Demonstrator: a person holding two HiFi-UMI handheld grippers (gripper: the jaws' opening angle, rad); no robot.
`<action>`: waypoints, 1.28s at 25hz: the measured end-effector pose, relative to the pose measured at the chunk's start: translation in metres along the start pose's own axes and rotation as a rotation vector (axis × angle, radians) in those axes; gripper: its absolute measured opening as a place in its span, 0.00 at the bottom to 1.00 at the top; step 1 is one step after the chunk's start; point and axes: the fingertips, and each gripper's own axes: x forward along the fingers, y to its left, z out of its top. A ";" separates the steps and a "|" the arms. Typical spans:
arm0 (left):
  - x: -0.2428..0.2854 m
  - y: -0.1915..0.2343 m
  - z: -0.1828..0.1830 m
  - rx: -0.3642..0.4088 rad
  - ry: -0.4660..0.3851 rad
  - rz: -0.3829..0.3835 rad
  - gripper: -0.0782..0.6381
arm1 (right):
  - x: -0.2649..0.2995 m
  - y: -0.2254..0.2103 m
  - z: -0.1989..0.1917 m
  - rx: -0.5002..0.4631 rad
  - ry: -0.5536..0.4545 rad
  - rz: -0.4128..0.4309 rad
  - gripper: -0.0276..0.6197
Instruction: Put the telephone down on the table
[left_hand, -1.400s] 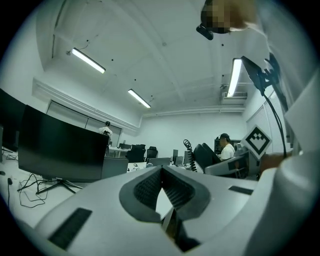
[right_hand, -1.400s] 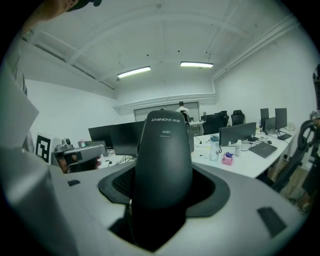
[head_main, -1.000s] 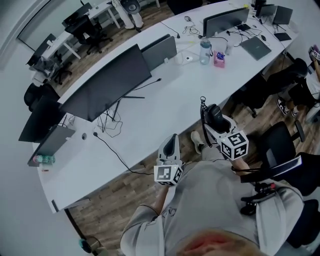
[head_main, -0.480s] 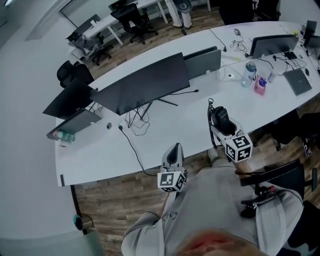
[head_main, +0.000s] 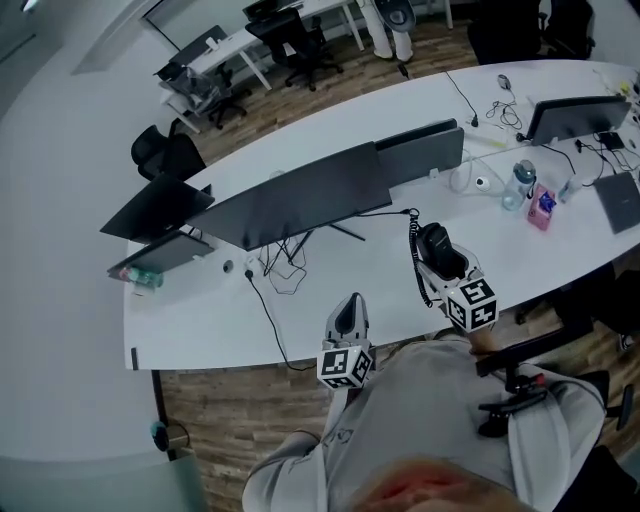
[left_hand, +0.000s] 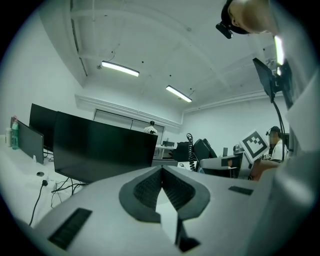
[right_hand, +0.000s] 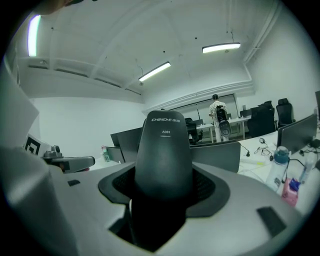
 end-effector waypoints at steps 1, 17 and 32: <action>0.010 -0.004 -0.001 -0.004 0.004 0.003 0.12 | 0.005 -0.009 0.001 -0.003 0.005 0.006 0.48; 0.108 -0.037 0.010 0.001 0.015 -0.041 0.12 | 0.035 -0.104 0.027 -0.011 0.014 -0.036 0.48; 0.131 -0.034 0.047 0.002 -0.036 -0.156 0.12 | 0.011 -0.099 0.068 -0.032 -0.041 -0.140 0.48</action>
